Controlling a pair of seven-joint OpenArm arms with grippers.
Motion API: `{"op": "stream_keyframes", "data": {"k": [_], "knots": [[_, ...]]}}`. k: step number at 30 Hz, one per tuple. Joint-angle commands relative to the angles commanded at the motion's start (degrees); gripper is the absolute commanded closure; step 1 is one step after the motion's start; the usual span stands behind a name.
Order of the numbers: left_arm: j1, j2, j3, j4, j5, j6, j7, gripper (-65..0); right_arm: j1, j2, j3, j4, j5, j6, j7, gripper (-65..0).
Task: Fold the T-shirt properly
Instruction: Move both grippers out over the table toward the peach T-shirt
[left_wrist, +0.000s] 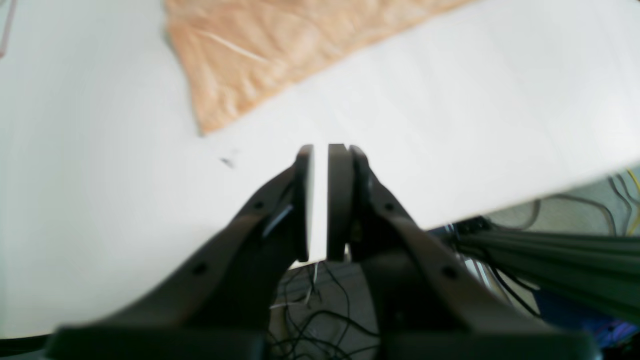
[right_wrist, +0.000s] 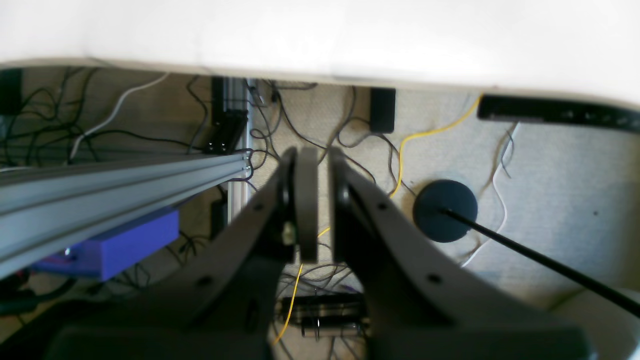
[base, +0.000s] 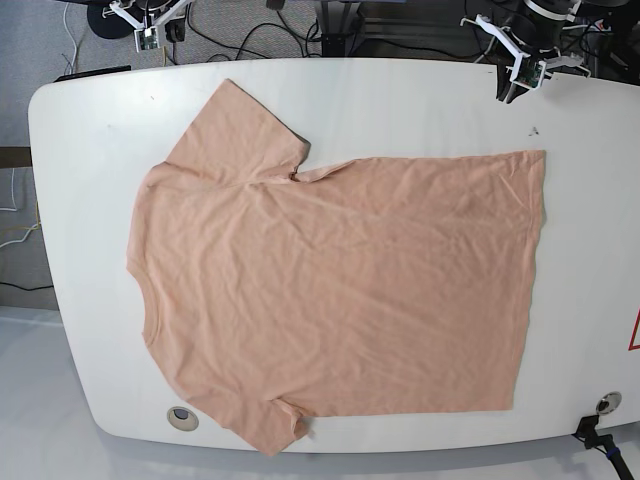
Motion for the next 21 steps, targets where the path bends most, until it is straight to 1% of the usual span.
{"op": "stream_keyframes", "data": {"k": [1,3,5,6,7,9,11,12,14,16,21], "knots": [[-1.0,0.0,-0.58,0.11,-0.8,-0.07,0.53,-5.7,0.31,0.15,-0.09,0.72,0.11,-0.54,-0.48,-3.0],[-2.51,0.12,-1.77,-0.08,-2.73,-0.5,2.1,-6.4,0.6,0.12,-0.03,1.65,-0.03,-2.28,-1.46,-3.6],[-4.28,0.22,-3.3,0.06,-5.02,-1.76,3.66,-7.6,0.78,0.27,0.13,2.72,-0.07,-4.0,-2.69,-6.1],[-5.21,0.23,-4.23,0.07,-6.34,-2.57,4.38,-8.0,0.99,0.29,0.14,3.18,-0.17,-4.52,-3.07,-8.8],[-5.72,0.2,-4.87,0.03,-7.24,-3.26,4.83,-8.6,1.1,0.33,0.17,3.6,-0.16,-4.94,-3.36,-11.9],[-6.73,0.23,-6.22,0.02,-9.11,-4.67,5.58,-10.2,1.4,0.24,0.41,4.26,-0.02,-5.2,-3.59,-17.8],[-7.17,0.05,-6.83,0.1,-10.15,-5.61,5.21,-13.6,2.08,0.15,0.77,4.51,0.05,-5.0,-3.81,-22.3],[-7.0,0.32,-6.13,0.41,-10.19,-4.32,5.68,-9.3,1.25,-0.02,0.48,3.29,-0.03,-3.66,-2.29,-4.4],[-7.43,0.17,-6.54,0.71,-12.27,-4.22,6.84,-10.1,1.41,0.02,0.45,4.52,-0.05,-3.83,-2.36,-5.0],[-8.67,-0.01,-7.99,1.08,-15.39,-3.97,8.96,-10.9,1.75,0.02,0.57,5.33,-0.2,-3.78,-2.59,-5.8],[-12.18,-0.06,-15.64,1.19,-24.59,-3.1,16.96,-13.3,1.99,0.04,0.28,6.11,-0.43,-4.47,-2.91,-7.4]]}}
